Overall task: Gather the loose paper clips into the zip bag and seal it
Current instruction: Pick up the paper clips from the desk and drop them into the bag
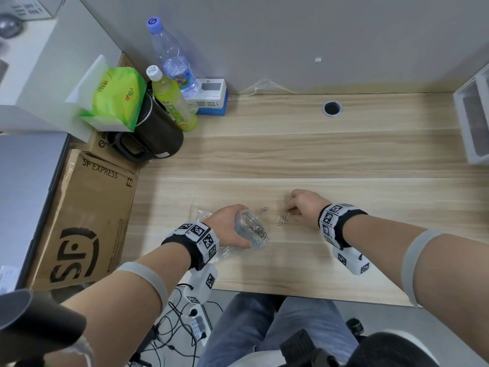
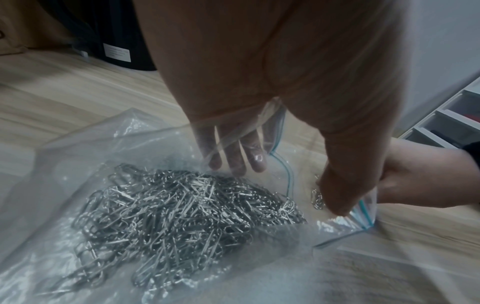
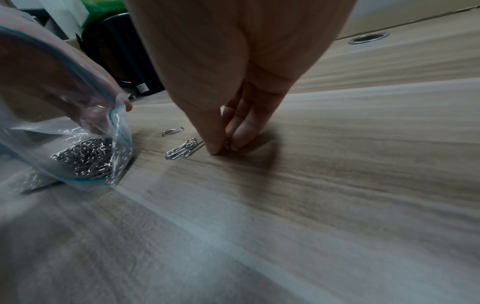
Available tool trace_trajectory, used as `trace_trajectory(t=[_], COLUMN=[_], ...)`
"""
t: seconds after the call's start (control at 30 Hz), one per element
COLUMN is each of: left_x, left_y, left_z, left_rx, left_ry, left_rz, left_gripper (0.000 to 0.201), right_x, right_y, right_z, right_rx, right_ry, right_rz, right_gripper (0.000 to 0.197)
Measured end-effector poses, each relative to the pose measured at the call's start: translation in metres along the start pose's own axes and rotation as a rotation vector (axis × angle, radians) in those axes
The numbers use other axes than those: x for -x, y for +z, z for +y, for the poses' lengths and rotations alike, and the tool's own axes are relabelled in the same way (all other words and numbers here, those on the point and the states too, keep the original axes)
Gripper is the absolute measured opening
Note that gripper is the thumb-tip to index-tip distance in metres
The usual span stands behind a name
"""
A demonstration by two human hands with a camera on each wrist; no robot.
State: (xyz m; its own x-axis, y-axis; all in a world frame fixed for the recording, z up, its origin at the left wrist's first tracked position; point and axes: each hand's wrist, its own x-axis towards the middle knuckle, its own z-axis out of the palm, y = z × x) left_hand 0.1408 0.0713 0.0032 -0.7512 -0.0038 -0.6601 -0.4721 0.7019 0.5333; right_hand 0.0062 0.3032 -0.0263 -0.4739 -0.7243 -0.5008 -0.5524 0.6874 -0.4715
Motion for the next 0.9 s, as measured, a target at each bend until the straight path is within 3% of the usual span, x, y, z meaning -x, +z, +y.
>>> trace_trajectory(t=[0.3,0.6,0.9], left_x=[0.000,0.001,0.001], left_y=[-0.003,-0.002,-0.003], left_z=[0.004,0.007,0.009], left_rx=[-0.010,0.015,-0.007], left_ry=[-0.016,0.002,-0.019], left_rz=[-0.015,-0.004,-0.018], left_gripper=[0.101,0.086,0.094], right_x=[0.003,0.003,0.002], right_y=[-0.004,0.000,-0.002], right_z=[0.006,0.010,0.014], right_rx=[0.059,0.030,0.070], right_ry=[0.038,-0.036,0.009], right_rz=[-0.031,0.050,0.028], right_gripper=[0.035,0.042,0.020])
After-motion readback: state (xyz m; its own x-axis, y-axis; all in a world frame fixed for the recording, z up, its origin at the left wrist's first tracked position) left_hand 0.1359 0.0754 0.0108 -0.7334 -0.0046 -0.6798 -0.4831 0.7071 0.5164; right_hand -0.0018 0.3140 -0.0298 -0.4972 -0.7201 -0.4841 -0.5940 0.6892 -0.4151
